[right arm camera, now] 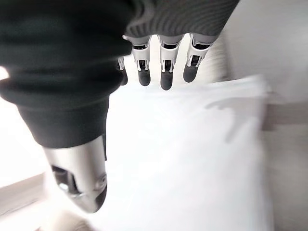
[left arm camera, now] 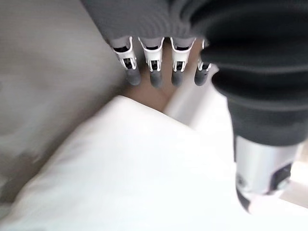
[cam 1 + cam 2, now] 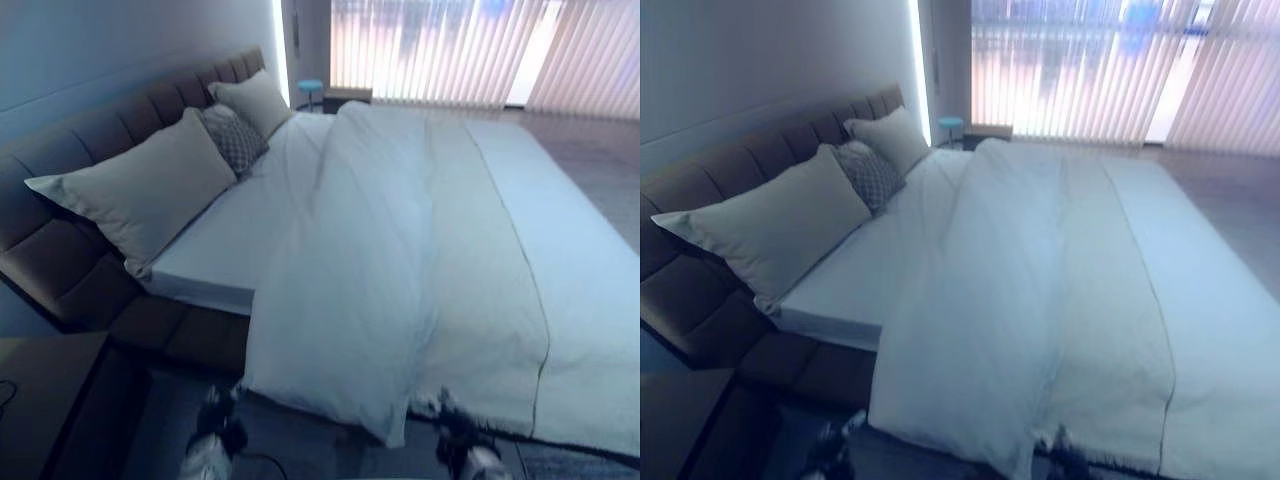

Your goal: Make the bed

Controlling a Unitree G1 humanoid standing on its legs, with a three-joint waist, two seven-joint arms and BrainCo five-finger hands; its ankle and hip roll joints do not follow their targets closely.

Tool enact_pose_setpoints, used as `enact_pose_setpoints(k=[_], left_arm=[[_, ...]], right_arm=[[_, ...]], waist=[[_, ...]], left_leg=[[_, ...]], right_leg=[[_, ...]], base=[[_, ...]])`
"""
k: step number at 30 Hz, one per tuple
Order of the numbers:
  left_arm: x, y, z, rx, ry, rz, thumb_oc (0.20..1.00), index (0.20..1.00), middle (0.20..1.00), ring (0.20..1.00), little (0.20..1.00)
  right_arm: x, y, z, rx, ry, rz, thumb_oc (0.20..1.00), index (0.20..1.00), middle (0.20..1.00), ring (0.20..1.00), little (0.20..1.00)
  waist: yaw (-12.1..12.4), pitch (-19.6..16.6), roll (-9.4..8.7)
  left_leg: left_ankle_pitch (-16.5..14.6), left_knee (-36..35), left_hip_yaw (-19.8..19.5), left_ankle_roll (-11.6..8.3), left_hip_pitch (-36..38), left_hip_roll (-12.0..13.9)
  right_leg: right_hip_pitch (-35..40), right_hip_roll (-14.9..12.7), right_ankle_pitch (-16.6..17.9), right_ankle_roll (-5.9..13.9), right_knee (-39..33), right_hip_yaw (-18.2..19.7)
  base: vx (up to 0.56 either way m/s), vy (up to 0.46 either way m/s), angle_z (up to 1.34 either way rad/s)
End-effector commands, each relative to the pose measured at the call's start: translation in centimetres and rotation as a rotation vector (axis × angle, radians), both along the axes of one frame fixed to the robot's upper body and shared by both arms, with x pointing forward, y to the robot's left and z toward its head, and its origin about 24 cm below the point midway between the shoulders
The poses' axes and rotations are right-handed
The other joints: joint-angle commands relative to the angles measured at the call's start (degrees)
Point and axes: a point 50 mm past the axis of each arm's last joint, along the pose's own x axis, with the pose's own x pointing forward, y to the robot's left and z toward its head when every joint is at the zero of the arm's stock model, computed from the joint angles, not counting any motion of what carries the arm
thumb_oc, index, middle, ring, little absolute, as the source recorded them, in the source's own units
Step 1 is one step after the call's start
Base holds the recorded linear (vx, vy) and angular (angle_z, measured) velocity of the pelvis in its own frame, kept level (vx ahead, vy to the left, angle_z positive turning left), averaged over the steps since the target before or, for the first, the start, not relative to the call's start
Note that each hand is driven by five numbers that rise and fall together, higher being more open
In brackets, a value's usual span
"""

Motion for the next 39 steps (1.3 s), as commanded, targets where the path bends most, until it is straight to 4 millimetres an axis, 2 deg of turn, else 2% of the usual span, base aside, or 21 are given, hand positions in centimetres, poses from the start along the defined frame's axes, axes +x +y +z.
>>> enact_pose_setpoints(k=[1, 3, 4, 5, 8, 10, 12, 13, 16, 17, 18, 19, 21, 22, 25, 27, 29, 30, 31, 33, 39], left_arm=[[5.5, -1.0, 5.4, -0.003, -0.223, -0.145, 1.000, 1.000, 1.000, 1.000, 1.000], [7.4, -2.3, 7.1, -0.023, -0.268, -0.214, 1.000, 1.000, 1.000, 1.000, 1.000], [8.6, -3.2, 8.2, -0.028, -0.291, -0.253, 1.000, 1.000, 1.000, 1.000, 1.000], [9.4, -3.7, 9.2, -0.053, -0.318, -0.271, 1.000, 1.000, 1.000, 1.000, 1.000], [11.3, -6.1, 12.1, -0.126, -0.386, -0.373, 1.000, 1.000, 1.000, 1.000, 1.000], [12.4, -6.6, 14.1, -0.104, -0.437, -0.425, 1.000, 1.000, 1.000, 1.000, 1.000], [13.6, -7.4, 16.5, -0.079, -0.487, -0.480, 1.000, 1.000, 1.000, 1.000, 1.000], [13.6, -7.4, 16.5, -0.079, -0.488, -0.480, 1.000, 1.000, 1.000, 1.000, 1.000], [15.2, -8.9, 20.9, -0.081, -0.583, -0.536, 1.000, 1.000, 1.000, 1.000, 1.000], [15.2, -8.9, 20.9, -0.081, -0.583, -0.536, 1.000, 1.000, 1.000, 1.000, 1.000], [15.8, -10.0, 23.4, -0.112, -0.641, -0.555, 1.000, 1.000, 1.000, 1.000, 1.000], [15.9, -10.6, 24.3, -0.146, -0.667, -0.561, 1.000, 1.000, 1.000, 1.000, 1.000], [16.1, -10.9, 25.0, -0.165, -0.677, -0.562, 1.000, 1.000, 1.000, 1.000, 1.000], [16.4, -11.7, 26.7, -0.215, -0.714, -0.571, 1.000, 1.000, 1.000, 1.000, 1.000], [16.5, -13.2, 29.1, -0.259, -0.761, -0.605, 1.000, 1.000, 1.000, 1.000, 1.000], [16.6, -13.2, 30.1, -0.270, -0.779, -0.600, 1.000, 1.000, 1.000, 1.000, 1.000], [16.8, -12.8, 32.5, -0.254, -0.838, -0.568, 1.000, 1.000, 1.000, 1.000, 1.000], [16.9, -12.7, 33.1, -0.245, -0.851, -0.560, 1.000, 1.000, 1.000, 1.000, 1.000], [16.8, -12.6, 33.9, -0.235, -0.872, -0.556, 1.000, 1.000, 1.000, 1.000, 1.000], [16.9, -12.1, 35.2, -0.213, -0.900, -0.532, 1.000, 1.000, 1.000, 1.000, 1.000], [17.0, -11.1, 38.6, -0.136, -0.965, -0.457, 1.000, 1.000, 1.000, 1.000, 1.000]], right_arm=[[6.2, 1.8, 6.3, 0.003, -0.276, 0.165, 1.000, 1.000, 1.000, 1.000, 1.000], [7.8, 2.4, 7.9, 0.062, -0.320, 0.170, 1.000, 1.000, 1.000, 1.000, 1.000], [8.6, 3.2, 8.6, 0.167, -0.346, 0.156, 1.000, 1.000, 1.000, 1.000, 1.000], [9.2, 3.7, 9.2, 0.239, -0.371, 0.145, 1.000, 1.000, 1.000, 1.000, 1.000], [11.1, 7.1, 11.5, 0.366, -0.428, 0.207, 1.000, 1.000, 1.000, 1.000, 1.000], [12.4, 7.8, 13.1, 0.400, -0.458, 0.221, 1.000, 1.000, 1.000, 1.000, 1.000], [13.9, 8.7, 15.4, 0.392, -0.495, 0.260, 1.000, 1.000, 1.000, 1.000, 1.000], [13.9, 8.7, 15.4, 0.392, -0.496, 0.260, 1.000, 1.000, 1.000, 1.000, 1.000], [16.1, 9.1, 20.2, 0.353, -0.594, 0.303, 1.000, 1.000, 1.000, 1.000, 1.000], [16.1, 9.1, 20.2, 0.353, -0.594, 0.303, 1.000, 1.000, 1.000, 1.000, 1.000], [16.8, 9.8, 23.1, 0.341, -0.660, 0.333, 1.000, 1.000, 1.000, 1.000, 1.000], [17.1, 10.3, 24.4, 0.357, -0.695, 0.340, 1.000, 1.000, 1.000, 1.000, 1.000], [17.3, 10.6, 25.3, 0.359, -0.715, 0.349, 1.000, 1.000, 1.000, 1.000, 1.000], [17.6, 11.0, 27.5, 0.364, -0.770, 0.363, 1.000, 1.000, 1.000, 1.000, 1.000], [17.9, 11.0, 30.4, 0.370, -0.836, 0.356, 1.000, 1.000, 1.000, 1.000, 1.000], [17.9, 11.4, 31.6, 0.383, -0.867, 0.362, 1.000, 1.000, 1.000, 1.000, 1.000], [18.1, 11.8, 33.8, 0.383, -0.907, 0.350, 1.000, 1.000, 1.000, 1.000, 1.000], [18.1, 11.9, 34.5, 0.388, -0.921, 0.350, 1.000, 1.000, 1.000, 1.000, 1.000], [18.0, 11.9, 35.2, 0.369, -0.936, 0.352, 1.000, 1.000, 1.000, 1.000, 1.000], [18.1, 11.8, 36.2, 0.353, -0.954, 0.348, 1.000, 1.000, 1.000, 1.000, 1.000], [18.3, 11.0, 39.3, 0.305, -0.994, 0.278, 1.000, 1.000, 1.000, 1.000, 1.000]], waist=[[0.9, 8.3, -2.40], [0.9, 8.4, -1.93], [1.1, 9.0, -1.94], [1.3, 9.7, -2.22], [1.2, 11.3, -2.62], [1.4, 12.0, -2.83], [2.1, 13.0, -3.01], [2.2, 13.1, -3.03], [2.6, 15.7, -2.13], [2.6, 15.7, -2.13], [2.6, 17.2, -1.89], [2.5, 17.8, -1.74], [2.2, 18.3, -1.85], [1.6, 19.6, -1.75], [1.2, 21.1, -1.93], [1.1, 21.4, -1.63], [1.4, 22.4, -1.75], [1.7, 22.5, -1.55], [1.6, 23.2, -1.61], [1.5, 23.2, -1.23], [1.1, 23.2, -0.24]], left_leg=[[-6.5, 9.7, -0.1, 1.69, -7.0, -5.8], [-3.5, 5.1, -0.5, 1.81, -9.1, -3.8], [-0.9, 4.0, 0.7, 1.59, -11.4, -2.3], [-0.6, 4.6, 2.5, 1.52, -12.6, -1.8], [-1.7, 4.9, 4.7, 2.14, -12.4, -1.9], [-2.6, 5.7, 6.1, 2.79, -13.0, -2.1], [-4.2, 7.1, 8.4, 3.27, -13.4, -1.8], [-4.2, 7.2, 8.5, 3.27, -13.5, -1.8], [-5.4, 8.1, 9.1, 4.00, -14.4, -2.1], [-5.4, 8.1, 9.1, 4.00, -14.4, -2.1], [-5.3, 7.3, 9.2, 3.87, -15.2, -2.7], [-5.1, 6.4, 9.3, 3.81, -15.4, -3.1], [-5.0, 6.4, 9.3, 3.85, -16.2, -3.4], [-4.8, 6.0, 8.8, 3.82, -17.1, -4.1], [-4.9, 8.0, 7.9, 3.84, -20.5, -5.3], [-4.8, 8.2, 7.8, 3.72, -21.8, -5.3], [-4.6, 8.6, 6.5, 3.40, -25.6, -5.3], [-5.9, 8.8, 5.5, 3.11, -26.3, -5.1], [-4.6, 9.5, 5.8, 3.25, -28.6, -5.3], [-6.1, 10.4, 4.7, 2.86, -31.0, -5.0], [-5.7, 12.3, 3.5, 2.26, -40.2, -4.7]], right_leg=[[-7.2, 0.1, -1.0, 1.00, 4.7, 4.3], [-7.6, 0.0, -0.8, 1.46, 4.0, 4.0], [-7.2, -0.2, -0.7, 1.71, 3.5, 3.6], [-7.2, -0.5, -0.7, 1.93, 3.4, 3.6], [-8.7, -1.1, -1.0, 2.90, 3.6, 4.4], [-9.8, -1.9, -0.5, 3.83, 4.0, 5.7], [-10.7, -3.6, 0.0, 4.86, 5.1, 4.7], [-10.7, -3.6, 0.0, 4.87, 5.2, 4.8], [-14.3, -4.9, 0.7, 4.74, 10.2, 4.0], [-14.3, -4.9, 0.7, 4.74, 10.2, 4.0], [-16.3, -4.5, 1.9, 4.37, 7.9, 3.1], [-18.5, -3.7, 3.0, 4.21, 6.4, 2.7], [-19.9, -3.5, 4.2, 4.36, 4.6, 2.4], [-23.5, -2.3, 5.6, 4.62, 3.0, 3.0], [-24.6, -2.5, 7.1, 4.52, 1.7, 4.3], [-25.4, -2.2, 7.7, 4.42, 1.3, 4.5], [-28.6, -2.0, 8.5, 4.36, 1.2, 3.2], [-29.1, -1.6, 7.4, 4.63, 1.4, 3.6], [-31.2, -2.1, 8.2, 4.18, 2.0, 2.9], [-33.6, -1.6, 6.6, 4.30, 3.5, 3.1], [-43.3, -1.7, 5.2, 3.66, 8.0, 2.4]], base=[[-0.07, 0.049, 0.65], [0.07, 0.063, -0.10], [0.12, 0.068, -0.22], [0.12, 0.103, 0.11], [0.07, 0.187, -0.15], [0.10, 0.286, -0.42], [0.10, 0.246, -0.46], [0.06, 0.206, -0.51], [0.07, 0.176, -0.26], [0.04, 0.134, 0.04], [0.06, 0.106, 0.14], [0.08, 0.112, 0.09], [0.07, 0.024, 0.06], [0.10, -0.021, 0.09], [0.06, -0.030, 0.16], [-0.02, -0.034, 0.24], [0.02, -0.097, 0.11], [0.00, -0.099, 0.04], [0.07, -0.092, 0.08], [0.04, -0.078, 0.12], [0.02, -0.055, 0.07]])
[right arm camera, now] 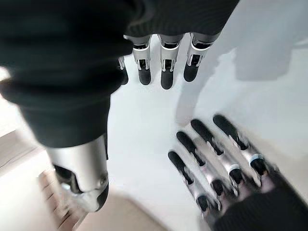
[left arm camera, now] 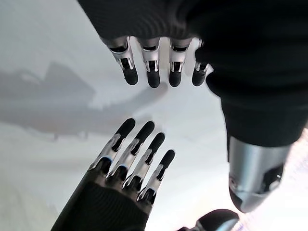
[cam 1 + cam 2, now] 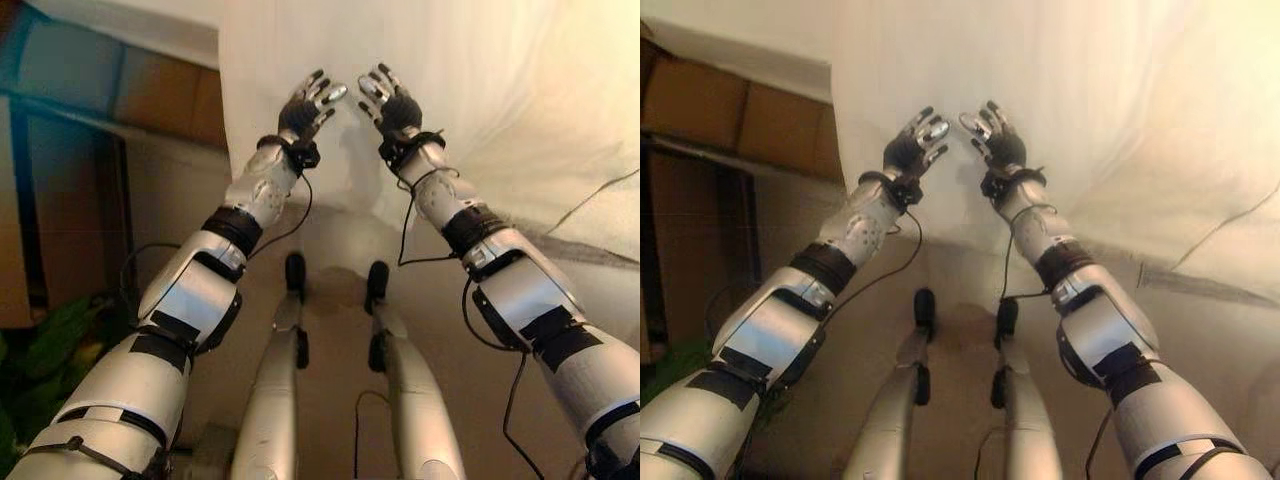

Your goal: Make the bed

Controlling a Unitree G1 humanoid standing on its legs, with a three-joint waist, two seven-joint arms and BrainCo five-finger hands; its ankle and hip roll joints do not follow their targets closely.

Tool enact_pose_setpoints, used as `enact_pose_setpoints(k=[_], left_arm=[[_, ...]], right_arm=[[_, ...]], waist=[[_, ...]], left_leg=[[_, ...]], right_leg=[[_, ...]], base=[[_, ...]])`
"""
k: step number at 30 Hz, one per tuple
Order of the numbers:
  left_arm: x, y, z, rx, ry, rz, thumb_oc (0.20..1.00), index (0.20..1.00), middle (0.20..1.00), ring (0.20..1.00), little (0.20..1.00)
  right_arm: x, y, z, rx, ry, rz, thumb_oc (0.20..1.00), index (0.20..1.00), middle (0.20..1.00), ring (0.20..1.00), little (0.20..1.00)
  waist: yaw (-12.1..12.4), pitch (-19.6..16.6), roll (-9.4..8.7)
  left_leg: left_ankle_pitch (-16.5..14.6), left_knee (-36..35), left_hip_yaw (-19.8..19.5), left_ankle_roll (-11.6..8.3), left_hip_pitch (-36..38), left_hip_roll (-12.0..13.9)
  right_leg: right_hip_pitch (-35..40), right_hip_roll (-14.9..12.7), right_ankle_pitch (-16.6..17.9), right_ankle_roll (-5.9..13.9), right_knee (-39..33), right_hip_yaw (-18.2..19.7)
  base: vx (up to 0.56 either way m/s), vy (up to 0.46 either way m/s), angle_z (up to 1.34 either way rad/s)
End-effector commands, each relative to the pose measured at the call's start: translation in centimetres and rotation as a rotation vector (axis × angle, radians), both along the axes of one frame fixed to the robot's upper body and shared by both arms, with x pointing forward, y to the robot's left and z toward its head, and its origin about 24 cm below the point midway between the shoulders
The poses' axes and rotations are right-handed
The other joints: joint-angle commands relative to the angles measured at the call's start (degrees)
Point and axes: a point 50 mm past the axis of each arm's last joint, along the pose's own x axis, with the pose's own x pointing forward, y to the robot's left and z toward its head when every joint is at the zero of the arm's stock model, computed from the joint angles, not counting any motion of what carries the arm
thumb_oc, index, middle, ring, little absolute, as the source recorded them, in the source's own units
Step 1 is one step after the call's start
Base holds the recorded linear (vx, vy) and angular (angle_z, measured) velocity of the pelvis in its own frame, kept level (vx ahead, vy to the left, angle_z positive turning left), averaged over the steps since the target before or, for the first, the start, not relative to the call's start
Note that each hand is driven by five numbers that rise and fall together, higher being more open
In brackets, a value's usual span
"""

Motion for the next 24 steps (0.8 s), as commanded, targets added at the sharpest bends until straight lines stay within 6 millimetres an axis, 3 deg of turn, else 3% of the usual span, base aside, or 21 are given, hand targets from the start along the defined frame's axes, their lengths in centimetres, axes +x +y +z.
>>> enact_pose_setpoints(k=[1, 5, 9, 18, 19, 21, 22, 24], left_arm=[[-0.4, 0.8, 4.5, -0.045, -0.128, 0.060, 1.000, 1.000, 1.000, 1.000, 1.000], [-0.3, 2.6, 5.9, -0.063, -0.157, 0.217, 1.000, 1.000, 1.000, 1.000, 1.000], [-0.2, 4.5, 5.4, -0.089, -0.147, 0.376, 1.000, 1.000, 1.000, 1.000, 1.000], [0.3, 9.1, 2.1, -0.128, -0.009, 0.562, 1.000, 1.000, 1.000, 1.000, 1.000], [0.4, 10.4, 0.9, -0.128, 0.030, 0.600, 1.000, 1.000, 1.000, 1.000, 1.000], [0.4, 11.0, 0.1, -0.120, 0.055, 0.611, 1.000, 1.000, 1.000, 1.000, 1.000], [0.4, 12.6, -2.2, -0.129, 0.121, 0.638, 1.000, 1.000, 1.000, 1.000, 1.000], [0.3, 13.0, -2.9, -0.133, 0.139, 0.645, 1.000, 1.000, 1.000, 1.000, 1.000]], right_arm=[[-0.5, -1.0, 4.3, 0.034, -0.114, -0.060, 1.000, 1.000, 1.000, 1.000, 1.000], [-0.2, -1.8, 4.9, 0.013, -0.100, -0.167, 1.000, 1.000, 1.000, 1.000, 1.000], [0.0, -3.0, 3.7, 0.002, -0.072, -0.300, 1.000, 1.000, 1.000, 1.000, 1.000], [0.9, -6.8, -0.8, -0.036, 0.118, -0.499, 1.000, 1.000, 1.000, 1.000, 1.000], [1.0, -7.7, -1.7, -0.029, 0.154, -0.526, 1.000, 1.000, 1.000, 1.000, 1.000], [1.0, -8.4, -2.5, -0.043, 0.185, -0.541, 1.000, 1.000, 1.000, 1.000, 1.000], [0.9, -10.3, -4.3, -0.079, 0.248, -0.591, 1.000, 1.000, 1.000, 1.000, 1.000], [0.8, -11.0, -5.0, -0.085, 0.272, -0.610, 1.000, 1.000, 1.000, 1.000, 1.000]], waist=[[-0.3, 1.8, 2.45], [-0.4, 1.8, 2.98], [-0.6, 1.8, 3.32], [-0.9, 1.8, 4.07], [-0.8, 1.8, 4.19], [-0.8, 1.8, 4.31], [-0.7, 1.8, 4.56], [-0.7, 1.8, 4.66]], left_leg=[[-8.9, 5.7, 1.7, -1.85, -1.5, -3.3], [-8.5, 5.8, 1.4, -2.26, -5.6, -3.1], [-8.6, 6.2, 1.3, -2.34, -7.7, -2.9], [-9.1, 6.1, 1.4, -2.29, -7.6, -3.2], [-9.3, 6.6, 1.5, -2.23, -7.7, -3.3], [-9.5, 6.7, 1.6, -2.18, -7.6, -3.3], [-9.6, 7.2, 1.8, -2.18, -7.5, -3.4], [-9.7, 7.4, 1.9, -2.17, -7.5, -3.4]], right_leg=[[-2.5, 1.3, 0.4, 3.14, -0.8, 0.8], [-6.9, 1.1, 0.1, 2.87, 0.3, 0.6], [-9.4, 1.2, -0.1, 2.63, 1.1, 0.7], [-10.1, 1.2, -1.1, 2.08, 2.0, 1.2], [-10.3, 1.1, -1.1, 2.01, 2.5, 1.3], [-10.3, 1.1, -1.1, 2.02, 2.7, 1.3], [-10.2, 1.1, -1.4, 1.89, 2.9, 1.5], [-10.2, 1.2, -1.5, 1.81, 3.1, 1.5]], base=[[0.04, -0.049, 0.09], [0.03, -0.042, 0.04], [0.03, -0.013, 0.07], [0.00, 0.000, 0.01], [0.00, 0.000, 0.00], [0.00, 0.000, 0.00], [0.00, 0.000, 0.00], [0.00, 0.002, 0.02]])
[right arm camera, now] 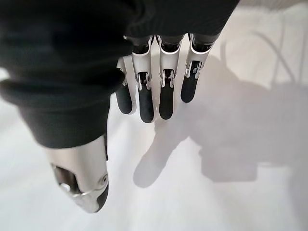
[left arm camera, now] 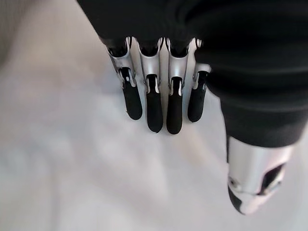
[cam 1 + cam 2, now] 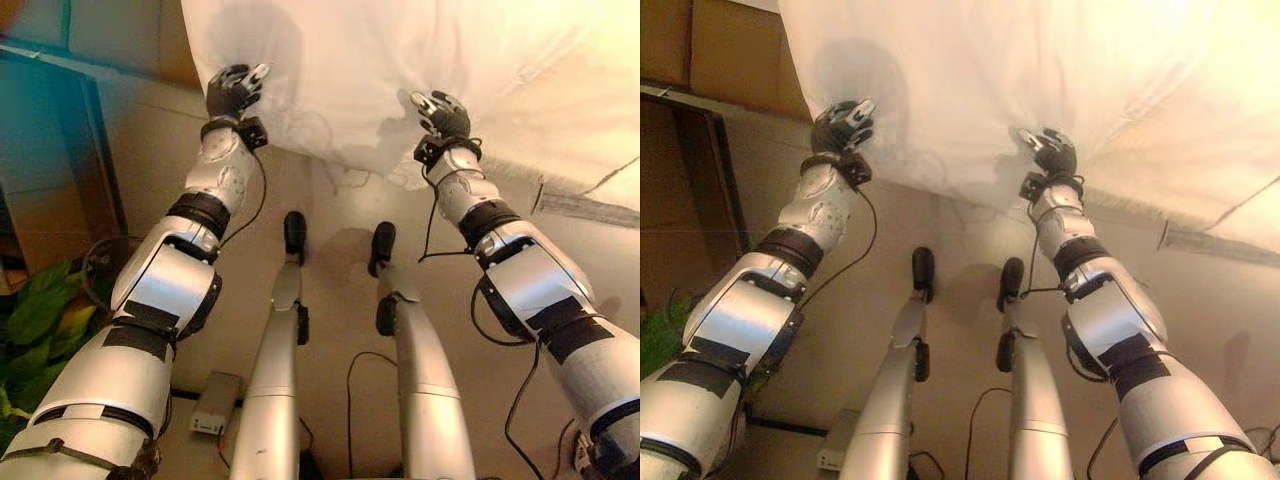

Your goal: Make the bed

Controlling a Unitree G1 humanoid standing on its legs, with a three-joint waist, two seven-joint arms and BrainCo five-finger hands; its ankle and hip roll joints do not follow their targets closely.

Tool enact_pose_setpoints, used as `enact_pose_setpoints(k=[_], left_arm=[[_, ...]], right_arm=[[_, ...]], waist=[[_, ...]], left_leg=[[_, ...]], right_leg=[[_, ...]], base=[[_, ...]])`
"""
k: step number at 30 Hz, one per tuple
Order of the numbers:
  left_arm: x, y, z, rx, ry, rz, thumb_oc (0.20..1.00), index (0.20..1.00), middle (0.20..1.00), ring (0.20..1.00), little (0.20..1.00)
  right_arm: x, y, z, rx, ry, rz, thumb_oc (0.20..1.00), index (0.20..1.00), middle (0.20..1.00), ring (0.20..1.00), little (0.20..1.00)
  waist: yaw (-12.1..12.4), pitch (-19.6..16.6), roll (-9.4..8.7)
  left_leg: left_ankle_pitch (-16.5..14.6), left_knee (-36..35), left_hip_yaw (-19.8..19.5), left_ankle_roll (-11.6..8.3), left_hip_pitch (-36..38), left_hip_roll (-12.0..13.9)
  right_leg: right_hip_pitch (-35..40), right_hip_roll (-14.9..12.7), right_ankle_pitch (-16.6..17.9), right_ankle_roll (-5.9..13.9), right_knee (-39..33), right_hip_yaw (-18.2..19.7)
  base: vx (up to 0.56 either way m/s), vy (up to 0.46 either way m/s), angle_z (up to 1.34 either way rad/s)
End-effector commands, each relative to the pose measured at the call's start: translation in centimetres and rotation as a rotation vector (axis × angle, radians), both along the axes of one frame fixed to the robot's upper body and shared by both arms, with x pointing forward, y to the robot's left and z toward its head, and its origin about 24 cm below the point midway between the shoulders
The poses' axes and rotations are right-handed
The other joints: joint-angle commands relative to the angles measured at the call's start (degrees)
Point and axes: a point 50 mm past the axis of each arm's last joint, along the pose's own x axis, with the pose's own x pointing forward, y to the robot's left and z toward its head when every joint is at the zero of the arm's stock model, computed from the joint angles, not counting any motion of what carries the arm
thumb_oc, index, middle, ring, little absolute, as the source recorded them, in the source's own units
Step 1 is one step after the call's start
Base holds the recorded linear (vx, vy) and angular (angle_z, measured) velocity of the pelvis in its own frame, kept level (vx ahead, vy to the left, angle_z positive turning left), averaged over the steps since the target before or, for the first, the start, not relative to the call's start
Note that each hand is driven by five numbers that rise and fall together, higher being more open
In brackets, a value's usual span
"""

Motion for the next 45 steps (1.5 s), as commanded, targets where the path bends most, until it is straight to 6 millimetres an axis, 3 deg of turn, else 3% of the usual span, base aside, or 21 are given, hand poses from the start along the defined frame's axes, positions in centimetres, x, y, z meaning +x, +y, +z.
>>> enact_pose_setpoints(k=[1, 4, 7, 8, 10, 12, 13, 15, 16, 17, 19, 20, 23, 28, 29, 31, 33, 37, 43, 44, 45], left_arm=[[-0.4, 3.2, -1.4, -0.046, 0.030, 0.085, 1.000, 1.000, 1.000, 1.000, 1.000], [-0.9, 4.7, -3.8, -0.072, 0.082, 0.132, 1.000, 1.000, 1.000, 1.000, 1.000], [-1.2, 5.5, -5.4, -0.063, 0.127, 0.170, 1.000, 1.000, 1.000, 1.000, 1.000], [-1.2, 5.5, -5.4, -0.063, 0.128, 0.170, 1.000, 1.000, 1.000, 1.000, 1.000], [-1.9, 6.6, -8.1, -0.077, 0.202, 0.243, 1.000, 1.000, 1.000, 1.000, 1.000], [-2.1, 6.9, -8.8, -0.067, 0.227, 0.263, 1.000, 1.000, 1.000, 1.000, 1.000], [-2.7, 7.8, -10.3, -0.058, 0.275, 0.308, 1.000, 1.000, 1.000, 1.000, 1.000], [-2.9, 8.1, -10.9, -0.054, 0.293, 0.323, 1.000, 1.000, 1.000, 1.000, 1.000], [-3.0, 8.1, -11.0, -0.053, 0.295, 0.324, 1.000, 1.000, 1.000, 1.000, 1.000], [-3.6, 8.7, -12.2, -0.044, 0.328, 0.356, 1.000, 1.000, 1.000, 1.000, 1.000], [-4.3, 9.2, -14.1, -0.008, 0.383, 0.373, 1.000, 1.000, 1.000, 1.000, 1.000], [-4.6, 9.2, -14.7, 0.041, 0.397, 0.372, 1.000, 1.000, 1.000, 1.000, 1.000], [-6.2, 8.8, -18.0, 0.181, 0.464, 0.329, 1.000, 1.000, 1.000, 1.000, 1.000], [-11.9, 7.8, -27.4, 0.251, 0.716, 0.207, 1.000, 1.000, 1.000, 1.000, 1.000], [-13.3, 7.7, -29.0, 0.243, 0.773, 0.182, 1.000, 1.000, 1.000, 1.000, 1.000], [-15.9, 7.2, -31.9, 0.189, 0.865, 0.140, 1.000, 1.000, 1.000, 1.000, 1.000], [-18.5, 7.5, -34.2, 0.122, 0.952, 0.145, 1.000, 1.000, 1.000, 1.000, 1.000], [-22.7, 7.2, -37.1, 0.100, 1.097, 0.116, 1.000, 1.000, 1.000, 1.000, 1.000], [-28.0, 7.3, -39.8, 0.329, 1.341, -0.048, 1.000, 1.000, 1.000, 1.000, 1.000], [-28.7, 7.3, -40.1, 0.328, 1.367, -0.063, 1.000, 1.000, 1.000, 1.000, 1.000], [-29.5, 7.2, -40.4, 0.359, 1.408, -0.101, 1.000, 1.000, 1.000, 1.000, 1.000]], right_arm=[[-0.4, -3.4, -0.3, -0.037, 0.021, -0.095, 1.000, 1.000, 1.000, 1.000, 1.000], [-1.2, -6.1, -3.3, -0.019, 0.109, -0.178, 1.000, 1.000, 1.000, 1.000, 1.000], [-1.8, -7.5, -5.1, -0.018, 0.161, -0.226, 1.000, 1.000, 1.000, 1.000, 1.000], [-1.8, -7.4, -5.1, -0.018, 0.162, -0.225, 1.000, 1.000, 1.000, 1.000, 1.000], [-2.9, -8.9, -8.3, 0.006, 0.243, -0.290, 1.000, 1.000, 1.000, 1.000, 1.000], [-3.2, -9.3, -8.9, -0.013, 0.267, -0.311, 1.000, 1.000, 1.000, 1.000, 1.000], [-3.9, -10.1, -10.2, -0.039, 0.308, -0.347, 1.000, 1.000, 1.000, 1.000, 1.000], [-4.2, -10.4, -10.8, -0.045, 0.323, -0.360, 1.000, 1.000, 1.000, 1.000, 1.000], [-4.2, -10.4, -10.9, -0.046, 0.325, -0.360, 1.000, 1.000, 1.000, 1.000, 1.000], [-4.9, -11.2, -11.9, -0.060, 0.350, -0.392, 1.000, 1.000, 1.000, 1.000, 1.000], [-5.8, -11.6, -13.6, -0.101, 0.393, -0.407, 1.000, 1.000, 1.000, 1.000, 1.000], [-6.3, -11.8, -14.4, -0.150, 0.416, -0.396, 1.000, 1.000, 1.000, 1.000, 1.000], [-8.3, -11.7, -18.2, -0.252, 0.497, -0.335, 1.000, 1.000, 1.000, 1.000, 1.000], [-14.8, -12.2, -26.2, -0.096, 0.664, -0.278, 1.000, 1.000, 1.000, 1.000, 1.000], [-16.2, -12.2, -27.6, -0.069, 0.698, -0.273, 1.000, 1.000, 1.000, 1.000, 1.000], [-18.3, -11.9, -29.4, -0.016, 0.732, -0.256, 1.000, 1.000, 1.000, 1.000, 1.000], [-20.3, -12.2, -30.8, -0.085, 0.828, -0.228, 1.000, 1.000, 1.000, 1.000, 1.000], [-23.0, -12.0, -32.8, -0.204, 0.962, -0.138, 1.000, 1.000, 1.000, 1.000, 1.000], [-26.8, -11.3, -35.3, -0.248, 1.142, 0.002, 1.000, 1.000, 1.000, 1.000, 1.000], [-27.5, -11.2, -35.7, -0.254, 1.175, 0.019, 1.000, 1.000, 1.000, 1.000, 1.000], [-28.4, -10.7, -36.3, -0.286, 1.226, 0.074, 1.000, 1.000, 1.000, 1.000, 1.000]], waist=[[-1.0, 1.6, 3.66], [-1.1, 1.6, 4.04], [-1.2, 1.6, 4.10], [-1.1, 1.6, 4.19], [-1.1, 1.6, 4.23], [-1.2, 1.6, 4.10], [-1.2, 1.6, 4.05], [-1.4, 1.6, 3.87], [-1.3, 1.6, 3.95], [-1.4, 1.6, 3.77], [-1.4, 1.6, 3.68], [-1.4, 1.6, 3.46], [-1.4, 1.6, 2.95], [-2.0, 1.6, 1.89], [-2.1, 1.6, 1.60], [-2.4, 1.6, 1.27], [-2.0, -1.0, 1.09], [-0.9, -6.9, 0.76], [-0.1, -14.2, 0.89], [-0.1, -15.4, 0.93], [-0.6, -17.4, 0.86]], left_leg=[[-12.5, 8.3, 3.0, -0.63, 1.2, -3.3], [-12.0, 8.0, 3.0, -0.56, 1.2, -3.4], [-10.7, 7.8, 3.7, -0.28, 0.5, -3.5], [-11.8, 7.8, 3.0, -0.52, 1.5, -3.5], [-11.2, 7.2, 2.9, -0.54, 1.6, -3.5], [-10.0, 6.9, 3.6, -0.28, 1.0, -3.5], [-10.8, 6.9, 2.9, -0.51, 2.0, -3.4], [-9.6, 6.9, 3.4, -0.22, 1.1, -3.5], [-10.7, 6.9, 2.8, -0.47, 2.1, -3.4], [-9.5, 7.0, 3.4, -0.24, 1.4, -3.4], [-10.8, 7.2, 2.9, -0.51, 3.3, -3.3], [-9.3, 7.3, 3.5, -0.21, 2.9, -3.4], [-11.1, 8.4, 3.2, -0.36, 7.8, -3.4], [-12.7, 9.1, 3.0, 0.44, 20.5, -4.4], [-11.2, 8.5, 3.3, 0.98, 23.1, -4.6], [-11.3, 6.3, 3.2, 1.06, 30.9, -4.8], [-11.4, 3.5, 3.2, 1.23, 36.6, -5.0], [-11.3, -1.1, 3.6, 1.69, 44.7, -5.2], [-11.1, -6.8, 5.0, 2.36, 53.4, -3.7], [-10.9, -7.6, 4.9, 2.27, 54.4, -3.5], [-10.5, -8.8, 4.0, 2.10, 55.8, -3.3]], right_leg=[[4.6, 2.5, 2.8, 3.84, -9.1, 1.1], [4.3, 2.6, 2.6, 3.69, -8.6, 1.2], [3.8, 2.2, 3.7, 3.27, -8.6, 0.3], [4.6, 2.5, 2.6, 3.68, -8.4, 0.9], [4.7, 2.6, 2.8, 3.68, -8.7, 0.7], [4.2, 2.3, 3.9, 3.26, -8.9, 0.0], [5.1, 2.6, 2.8, 3.64, -8.7, 0.4], [4.4, 2.3, 3.9, 3.22, -8.8, -0.2], [5.3, 2.6, 2.8, 3.64, -8.5, 0.4], [4.7, 2.3, 3.8, 3.21, -8.5, -0.3], [6.4, 2.7, 2.3, 3.63, -7.6, 0.1], [6.0, 2.4, 3.4, 3.14, -7.5, -0.8], [10.6, 2.5, 1.1, 3.60, -5.4, -0.9], [23.4, 1.9, -1.4, 3.51, -3.5, -1.1], [25.9, 1.6, -0.1, 3.14, -4.0, -1.2], [33.8, 1.4, 0.0, 3.53, -6.1, -1.0], [39.3, 1.2, 0.3, 4.10, -8.9, -1.2], [46.9, 1.5, 0.8, 5.33, -12.6, -1.4], [52.9, 2.2, 1.0, 6.58, -14.2, -1.1], [53.9, 2.5, 0.9, 6.51, -14.6, -0.6], [55.2, 3.8, 0.4, 6.32, -15.4, 2.9]], base=[[-0.01, 0.007, 0.04], [-0.01, -0.001, 0.01], [-0.05, -0.001, 0.02], [0.00, 0.000, 0.00], [-0.02, -0.004, -0.01], [-0.04, -0.009, -0.02], [-0.09, -0.013, -0.02], [-0.02, -0.010, -0.01], [-0.04, -0.009, 0.01], [0.00, 0.000, 0.00], [-0.06, 0.000, 0.01], [-0.04, 0.000, 0.03], [-0.03, 0.006, 0.05], [-0.01, 0.059, 0.06], [-0.02, 0.104, 0.01], [0.02, 0.085, -0.03], [0.11, 0.079, -0.08], [0.11, 0.069, -0.24], [0.09, 0.017, -0.26], [0.09, -0.120, -0.13], [0.07, -0.101, 0.01]])
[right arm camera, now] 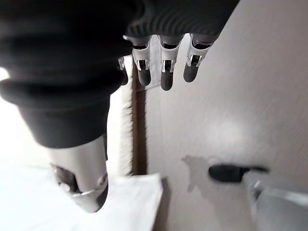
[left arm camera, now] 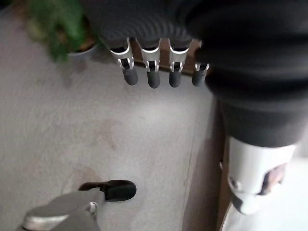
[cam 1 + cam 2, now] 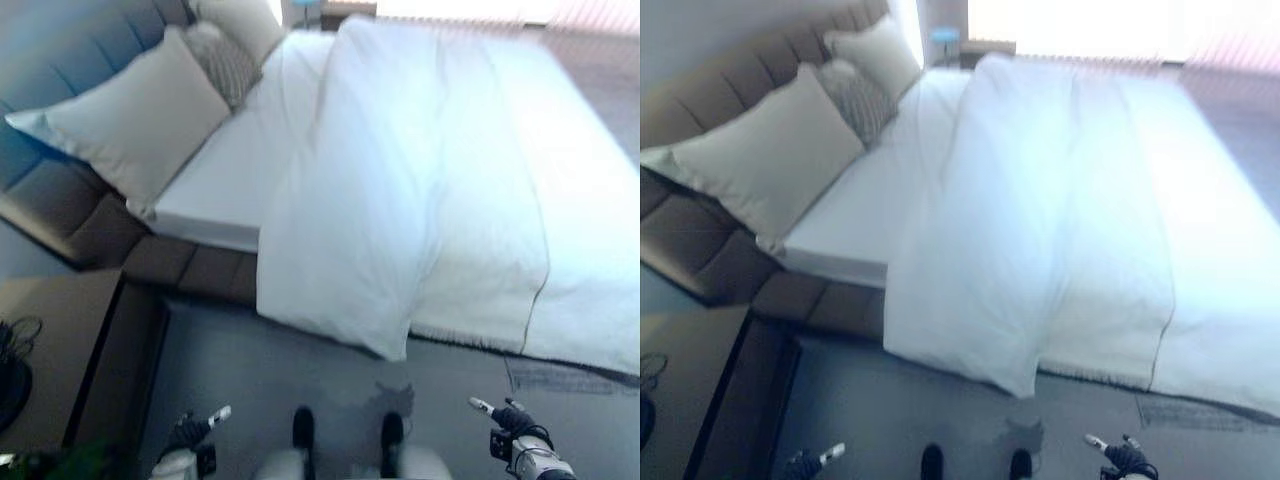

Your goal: Make the bed

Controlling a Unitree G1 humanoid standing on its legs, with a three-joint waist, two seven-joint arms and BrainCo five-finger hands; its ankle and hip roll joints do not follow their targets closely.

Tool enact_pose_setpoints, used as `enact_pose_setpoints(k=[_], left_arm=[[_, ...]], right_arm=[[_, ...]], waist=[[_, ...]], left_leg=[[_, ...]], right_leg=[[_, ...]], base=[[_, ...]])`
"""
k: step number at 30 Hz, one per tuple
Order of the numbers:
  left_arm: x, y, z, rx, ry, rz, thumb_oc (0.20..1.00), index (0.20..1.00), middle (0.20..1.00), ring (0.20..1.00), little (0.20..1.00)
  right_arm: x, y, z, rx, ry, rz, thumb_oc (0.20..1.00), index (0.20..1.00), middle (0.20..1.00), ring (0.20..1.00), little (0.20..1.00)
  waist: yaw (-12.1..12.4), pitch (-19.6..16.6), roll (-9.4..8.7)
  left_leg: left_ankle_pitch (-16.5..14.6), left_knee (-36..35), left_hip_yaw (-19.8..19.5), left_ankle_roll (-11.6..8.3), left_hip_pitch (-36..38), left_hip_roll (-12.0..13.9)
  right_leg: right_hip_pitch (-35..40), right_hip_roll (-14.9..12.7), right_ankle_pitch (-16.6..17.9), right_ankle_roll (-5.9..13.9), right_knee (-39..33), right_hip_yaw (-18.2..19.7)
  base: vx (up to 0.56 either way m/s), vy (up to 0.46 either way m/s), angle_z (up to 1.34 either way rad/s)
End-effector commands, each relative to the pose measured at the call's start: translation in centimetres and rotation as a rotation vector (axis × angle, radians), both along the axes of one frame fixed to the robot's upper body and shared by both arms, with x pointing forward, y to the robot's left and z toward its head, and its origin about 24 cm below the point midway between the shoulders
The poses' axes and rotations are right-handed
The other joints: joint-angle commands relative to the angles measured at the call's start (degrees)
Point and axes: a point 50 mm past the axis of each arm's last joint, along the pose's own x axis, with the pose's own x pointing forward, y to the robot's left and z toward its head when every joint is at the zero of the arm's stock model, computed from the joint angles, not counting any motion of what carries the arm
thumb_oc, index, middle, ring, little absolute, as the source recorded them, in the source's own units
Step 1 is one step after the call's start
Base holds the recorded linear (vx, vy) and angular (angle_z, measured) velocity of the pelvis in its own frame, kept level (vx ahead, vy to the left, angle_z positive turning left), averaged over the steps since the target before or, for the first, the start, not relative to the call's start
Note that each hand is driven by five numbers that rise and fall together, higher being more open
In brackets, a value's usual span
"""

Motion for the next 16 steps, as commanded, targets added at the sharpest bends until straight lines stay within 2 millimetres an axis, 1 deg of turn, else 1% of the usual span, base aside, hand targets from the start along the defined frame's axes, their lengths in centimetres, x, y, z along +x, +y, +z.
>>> enact_pose_setpoints(k=[1, 2, 3, 4, 6, 7, 8, 9, 10, 11, 13, 16], left_arm=[[1.1, -0.2, 0.2, 0.012, 0.028, -0.123, 1.000, 1.000, 1.000, 1.000, 1.000], [0.9, -0.4, 0.0, 0.006, 0.039, -0.141, 1.000, 1.000, 1.000, 1.000, 1.000], [0.8, -0.4, 0.0, 0.006, 0.039, -0.141, 1.000, 1.000, 1.000, 1.000, 1.000], [-0.3, -0.6, -0.4, -0.002, 0.077, -0.143, 1.000, 1.000, 1.000, 1.000, 1.000], [-0.5, -1.2, -0.6, -0.008, 0.091, -0.172, 1.000, 1.000, 1.000, 1.000, 1.000], [-1.0, -1.4, -0.8, -0.015, 0.108, -0.181, 1.000, 1.000, 1.000, 1.000, 1.000], [-1.1, -1.7, -0.9, -0.021, 0.117, -0.197, 1.000, 1.000, 1.000, 1.000, 1.000], [-1.0, -2.2, -1.0, -0.023, 0.127, -0.256, 1.000, 1.000, 1.000, 1.000, 1.000], [-1.0, -2.2, -1.0, -0.023, 0.127, -0.256, 1.000, 1.000, 1.000, 1.000, 1.000], [-1.0, -2.5, -1.1, -0.024, 0.133, -0.292, 1.000, 1.000, 1.000, 1.000, 1.000], [-1.5, -3.0, -1.4, -0.034, 0.162, -0.333, 1.000, 1.000, 1.000, 1.000, 1.000], [-2.5, -3.5, -1.8, -0.053, 0.206, -0.361, 1.000, 1.000, 1.000, 1.000, 1.000]], right_arm=[[0.2, -0.7, 0.2, -0.045, 0.062, 0.121, 1.000, 1.000, 1.000, 1.000, 1.000], [-0.4, -0.2, -0.2, -0.051, 0.099, 0.174, 1.000, 1.000, 1.000, 1.000, 1.000], [-0.4, -0.2, -0.2, -0.051, 0.099, 0.174, 1.000, 1.000, 1.000, 1.000, 1.000], [-2.0, 0.4, -1.0, -0.039, 0.170, 0.221, 1.000, 1.000, 1.000, 1.000, 1.000], [-2.7, 0.7, -1.3, -0.050, 0.212, 0.270, 1.000, 1.000, 1.000, 1.000, 1.000], [-3.4, 0.9, -1.6, -0.053, 0.254, 0.313, 1.000, 1.000, 1.000, 1.000, 1.000], [-3.5, 1.1, -1.7, -0.060, 0.269, 0.356, 1.000, 1.000, 1.000, 1.000, 1.000], [-3.9, 1.4, -1.9, -0.068, 0.297, 0.401, 1.000, 1.000, 1.000, 1.000, 1.000], [-3.9, 1.4, -1.9, -0.068, 0.297, 0.401, 1.000, 1.000, 1.000, 1.000, 1.000], [-4.3, 1.6, -2.0, -0.077, 0.327, 0.457, 1.000, 1.000, 1.000, 1.000, 1.000], [-4.4, 1.7, -2.1, -0.084, 0.346, 0.505, 1.000, 1.000, 1.000, 1.000, 1.000], [-5.2, 1.9, -2.4, -0.070, 0.376, 0.517, 1.000, 1.000, 1.000, 1.000, 1.000]], waist=[[-0.5, 0.0, 0.50], [-0.6, -0.8, 0.38], [-0.5, -0.7, 0.38], [-0.2, -2.9, 0.04], [-0.4, -4.4, 0.05], [-0.5, -5.1, -0.09], [-0.6, -5.6, -0.26], [-0.8, -6.1, -0.68], [-0.8, -6.1, -0.68], [-0.7, -6.4, -0.82], [-0.6, -6.7, -1.07], [-0.5, -7.1, -1.16]], left_leg=[[-4.4, 2.9, -0.2, 1.75, 0.7, -3.7], [-3.8, 2.1, -0.2, 1.46, 1.3, -3.3], [-3.8, 2.1, -0.2, 1.46, 1.4, -3.3], [-3.1, 0.3, 0.0, 0.88, 2.8, -2.9], [-1.8, -1.8, -0.1, -0.08, 3.5, -2.2], [-1.6, -1.9, -0.5, -0.43, 3.3, -2.0], [-1.4, -1.9, -0.6, -0.85, 3.4, -1.7], [-1.2, -1.9, -0.4, -1.28, 3.2, -1.4], [-1.2, -1.9, -0.4, -1.29, 3.2, -1.4], [-1.2, -1.9, -0.1, -1.52, 3.4, -1.2], [-1.4, -1.9, 0.4, -1.46, 4.1, -1.0], [-1.7, -1.9, 1.4, -1.47, 5.5, -0.9]], right_leg=[[-0.1, 3.7, 2.3, 0.58, 2.0, 3.3], [0.8, 4.5, 2.5, 0.32, 0.6, 5.1], [0.9, 4.5, 2.5, 0.31, 0.5, 5.1], [3.1, 4.3, 2.7, 0.00, -2.9, 4.1], [4.9, 5.0, 3.0, -0.20, -5.2, 3.2], [5.6, 5.3, 3.1, -0.27, -6.4, 2.6], [6.4, 5.4, 3.4, -0.27, -7.4, 1.8], [7.1, 5.8, 3.6, -0.46, -8.5, 1.3], [7.1, 5.8, 3.6, -0.46, -8.6, 1.2], [7.5, 6.0, 3.9, -0.41, -9.5, 0.8], [8.2, 6.1, 4.3, -0.46, -10.2, 0.6], [9.4, 6.4, 4.1, -0.56, -10.1, 0.9]], base=[[0.04, -0.142, 0.11], [0.00, -0.064, 0.25], [0.05, -0.167, 0.30], [0.08, -0.151, 0.32], [0.03, -0.189, 0.19], [-0.04, -0.176, 0.11], [-0.04, -0.201, 0.26], [-0.04, -0.143, 0.32], [-0.04, -0.132, 0.31], [-0.02, -0.073, 0.18], [-0.02, -0.091, 0.17], [0.01, -0.046, 0.01]])
